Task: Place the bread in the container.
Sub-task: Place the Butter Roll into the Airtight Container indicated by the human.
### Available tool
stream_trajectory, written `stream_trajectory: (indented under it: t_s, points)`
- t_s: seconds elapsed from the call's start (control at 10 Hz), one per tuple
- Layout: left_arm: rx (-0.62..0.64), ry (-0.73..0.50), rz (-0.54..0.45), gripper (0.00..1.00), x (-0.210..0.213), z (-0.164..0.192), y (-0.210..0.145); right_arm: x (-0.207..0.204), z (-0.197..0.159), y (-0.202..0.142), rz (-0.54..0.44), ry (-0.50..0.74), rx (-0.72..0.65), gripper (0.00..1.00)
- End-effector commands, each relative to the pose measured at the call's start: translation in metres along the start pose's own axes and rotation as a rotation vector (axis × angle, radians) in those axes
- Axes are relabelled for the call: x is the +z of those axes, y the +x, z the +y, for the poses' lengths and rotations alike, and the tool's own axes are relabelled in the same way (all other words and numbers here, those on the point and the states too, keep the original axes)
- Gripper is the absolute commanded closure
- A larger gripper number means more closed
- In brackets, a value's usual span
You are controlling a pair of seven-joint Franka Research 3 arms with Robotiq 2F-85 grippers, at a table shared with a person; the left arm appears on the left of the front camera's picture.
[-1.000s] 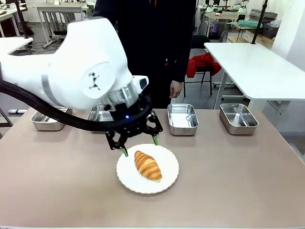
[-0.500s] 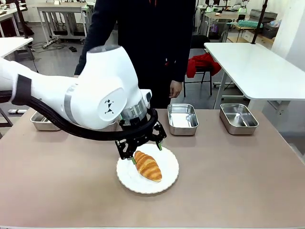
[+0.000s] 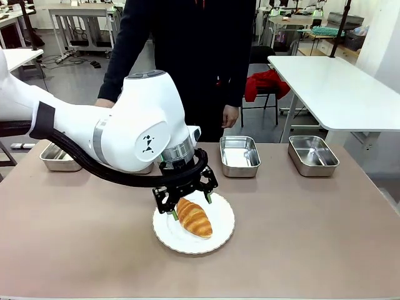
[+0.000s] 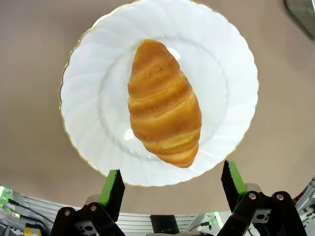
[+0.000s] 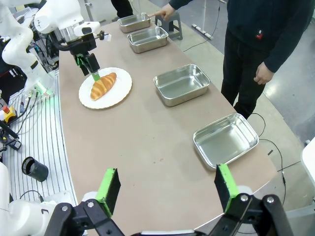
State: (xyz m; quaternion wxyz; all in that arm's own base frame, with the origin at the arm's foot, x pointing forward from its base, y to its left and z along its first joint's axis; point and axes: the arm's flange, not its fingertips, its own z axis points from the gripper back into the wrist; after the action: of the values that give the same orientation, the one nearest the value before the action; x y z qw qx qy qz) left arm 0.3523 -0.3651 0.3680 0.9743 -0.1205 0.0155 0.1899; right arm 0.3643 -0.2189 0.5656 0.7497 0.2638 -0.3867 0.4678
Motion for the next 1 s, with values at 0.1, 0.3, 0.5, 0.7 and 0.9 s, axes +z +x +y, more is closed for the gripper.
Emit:
stream_trajectory:
  t_s: [0.1, 0.3, 0.5, 0.7, 0.9]
  points:
    - [0.035, -0.033, -0.011, 0.0, -0.02, -0.004, 0.014, 0.001, 0.001, 0.001, -0.001, -0.004, 0.004, 0.0]
    - [0.033, -0.003, -0.009, 0.0, -0.033, -0.009, 0.019, 0.001, 0.001, 0.001, -0.001, -0.004, 0.004, 0.0]
    - [0.018, 0.037, -0.009, 0.0, -0.044, -0.013, 0.022, 0.001, 0.001, 0.001, -0.001, -0.004, 0.004, 0.0]
    - [0.003, 0.042, 0.0, 0.0, -0.053, -0.016, 0.027, 0.001, 0.001, 0.001, -0.001, -0.004, 0.004, 0.0]
    - [0.015, 0.084, 0.002, 0.0, -0.063, -0.015, 0.028, 0.001, 0.001, 0.001, -0.001, -0.004, 0.004, 0.0]
